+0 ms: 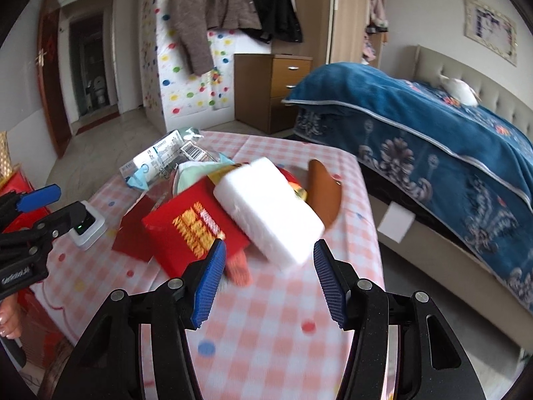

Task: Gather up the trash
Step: 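Grasp the white foam block with the right tool while the left tool grasps the milk carton, then carry the milk carton and foam block with both tools over the pink wastebasket, then open both tools to drop the carton and foam block into the wastebasket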

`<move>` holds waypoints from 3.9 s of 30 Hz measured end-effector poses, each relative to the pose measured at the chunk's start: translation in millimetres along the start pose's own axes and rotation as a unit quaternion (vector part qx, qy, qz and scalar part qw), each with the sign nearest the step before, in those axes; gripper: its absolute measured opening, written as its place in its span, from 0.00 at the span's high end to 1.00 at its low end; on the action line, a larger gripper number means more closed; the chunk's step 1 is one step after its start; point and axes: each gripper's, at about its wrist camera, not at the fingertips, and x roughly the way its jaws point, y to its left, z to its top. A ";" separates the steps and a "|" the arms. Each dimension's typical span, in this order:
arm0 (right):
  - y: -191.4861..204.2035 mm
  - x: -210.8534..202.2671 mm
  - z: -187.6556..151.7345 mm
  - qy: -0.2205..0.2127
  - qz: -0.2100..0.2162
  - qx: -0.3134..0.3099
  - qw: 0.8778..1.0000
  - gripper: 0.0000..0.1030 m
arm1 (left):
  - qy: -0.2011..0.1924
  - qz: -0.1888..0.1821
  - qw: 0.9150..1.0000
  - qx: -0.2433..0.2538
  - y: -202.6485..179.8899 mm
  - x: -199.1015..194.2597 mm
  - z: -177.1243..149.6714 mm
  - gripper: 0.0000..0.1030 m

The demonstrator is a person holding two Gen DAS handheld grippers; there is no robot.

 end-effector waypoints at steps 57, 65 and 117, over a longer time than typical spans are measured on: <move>-4.5 -28.8 21.4 -0.068 0.022 0.026 0.997 0.85 | 0.052 -0.003 0.992 -0.111 78.4 94.0 47.8 0.36; -3.6 -65.5 -0.2 -0.071 0.030 0.051 0.996 0.85 | -0.010 -0.019 0.997 -0.069 48.3 -4.3 22.2 0.36; -223.3 -205.0 -223.1 -0.031 -0.147 0.341 0.928 0.79 | 0.029 -0.307 0.926 0.217 -342.4 -48.4 -79.2 0.33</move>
